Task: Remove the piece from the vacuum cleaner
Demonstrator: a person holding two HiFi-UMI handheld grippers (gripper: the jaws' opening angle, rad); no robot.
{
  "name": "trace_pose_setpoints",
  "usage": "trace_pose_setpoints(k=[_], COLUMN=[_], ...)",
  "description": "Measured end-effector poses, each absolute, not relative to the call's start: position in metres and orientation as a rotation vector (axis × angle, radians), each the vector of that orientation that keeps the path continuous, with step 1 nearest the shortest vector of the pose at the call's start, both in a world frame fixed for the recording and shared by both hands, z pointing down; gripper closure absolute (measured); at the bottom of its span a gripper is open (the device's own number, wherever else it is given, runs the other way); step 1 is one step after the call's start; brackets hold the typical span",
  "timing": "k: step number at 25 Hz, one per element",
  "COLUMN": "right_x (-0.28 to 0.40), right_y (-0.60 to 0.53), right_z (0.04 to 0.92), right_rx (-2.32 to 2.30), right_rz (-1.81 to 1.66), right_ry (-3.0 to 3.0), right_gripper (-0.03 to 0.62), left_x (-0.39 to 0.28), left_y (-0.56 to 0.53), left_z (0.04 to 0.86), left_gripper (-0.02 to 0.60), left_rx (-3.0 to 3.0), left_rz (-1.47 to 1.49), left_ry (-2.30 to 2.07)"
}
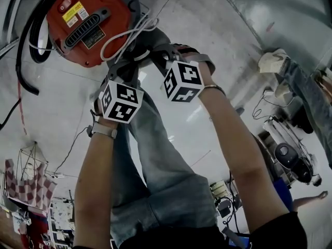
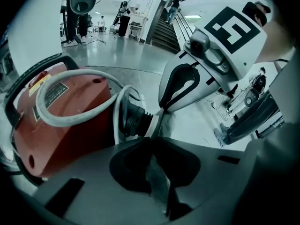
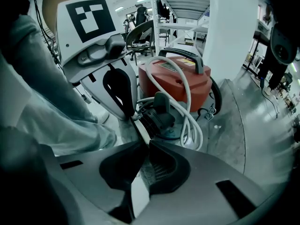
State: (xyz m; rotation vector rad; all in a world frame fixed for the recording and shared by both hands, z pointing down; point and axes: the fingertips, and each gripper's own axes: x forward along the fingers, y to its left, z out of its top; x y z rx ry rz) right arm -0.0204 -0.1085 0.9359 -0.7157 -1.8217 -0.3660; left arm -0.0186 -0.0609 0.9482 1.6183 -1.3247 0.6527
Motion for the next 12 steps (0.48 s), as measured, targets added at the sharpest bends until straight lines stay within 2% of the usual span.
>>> trace_pose_setpoints(k=[12], right_x=[-0.0162], right_y=[-0.1083], right_z=[0.9361], right_rx=[-0.681], right_rz=[-0.343], right_ry=[-1.828], right_gripper=[0.539], left_x=[-0.0142], left_y=[-0.0601], left_z=[0.9508], left_gripper=[0.537], left_rx=[1.602], left_rz=[0.618], left_ry=[-1.300])
